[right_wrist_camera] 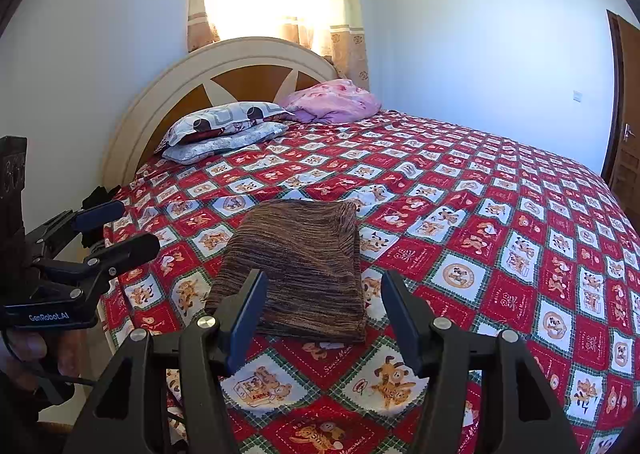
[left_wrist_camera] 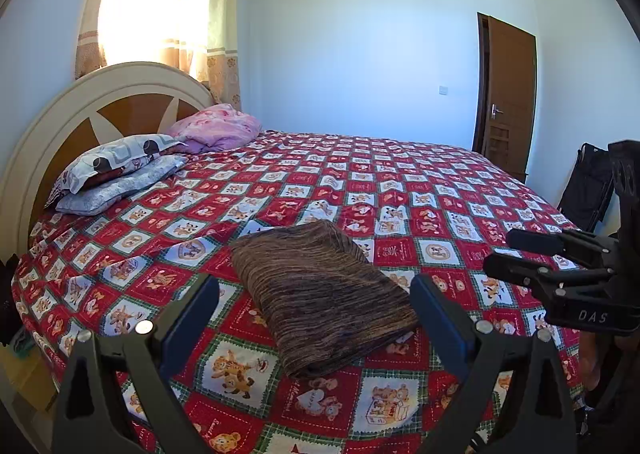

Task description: Fold small clothes

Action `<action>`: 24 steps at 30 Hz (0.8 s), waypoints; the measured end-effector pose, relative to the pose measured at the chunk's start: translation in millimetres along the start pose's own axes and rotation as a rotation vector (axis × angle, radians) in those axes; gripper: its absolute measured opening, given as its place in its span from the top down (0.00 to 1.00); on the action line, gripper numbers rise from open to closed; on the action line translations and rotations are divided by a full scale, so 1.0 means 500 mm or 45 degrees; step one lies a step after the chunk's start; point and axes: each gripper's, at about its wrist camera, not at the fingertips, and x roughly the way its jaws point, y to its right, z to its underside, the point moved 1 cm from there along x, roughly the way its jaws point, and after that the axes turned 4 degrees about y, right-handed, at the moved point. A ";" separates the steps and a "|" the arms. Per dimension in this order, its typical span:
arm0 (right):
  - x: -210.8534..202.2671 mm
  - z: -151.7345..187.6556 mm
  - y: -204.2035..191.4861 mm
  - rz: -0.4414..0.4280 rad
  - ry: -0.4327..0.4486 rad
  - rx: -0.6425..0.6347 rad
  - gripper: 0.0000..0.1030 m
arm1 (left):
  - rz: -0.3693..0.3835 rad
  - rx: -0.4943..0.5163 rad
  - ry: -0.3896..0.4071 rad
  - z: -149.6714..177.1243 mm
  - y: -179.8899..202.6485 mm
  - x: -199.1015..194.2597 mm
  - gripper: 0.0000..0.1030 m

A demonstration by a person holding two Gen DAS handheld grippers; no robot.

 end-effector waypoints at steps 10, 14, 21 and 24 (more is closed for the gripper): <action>0.002 0.006 -0.007 -0.001 -0.007 -0.001 0.41 | 0.000 -0.002 -0.002 0.000 -0.001 0.001 0.04; 0.002 0.003 -0.008 0.002 -0.002 0.000 0.41 | 0.000 -0.001 -0.002 -0.001 -0.001 0.000 0.04; 0.001 0.002 -0.010 0.000 0.002 0.000 0.41 | -0.001 -0.002 -0.003 -0.001 -0.001 0.001 0.04; 0.001 0.002 -0.011 0.001 0.004 -0.002 0.41 | -0.001 -0.004 -0.004 -0.001 -0.001 0.001 0.04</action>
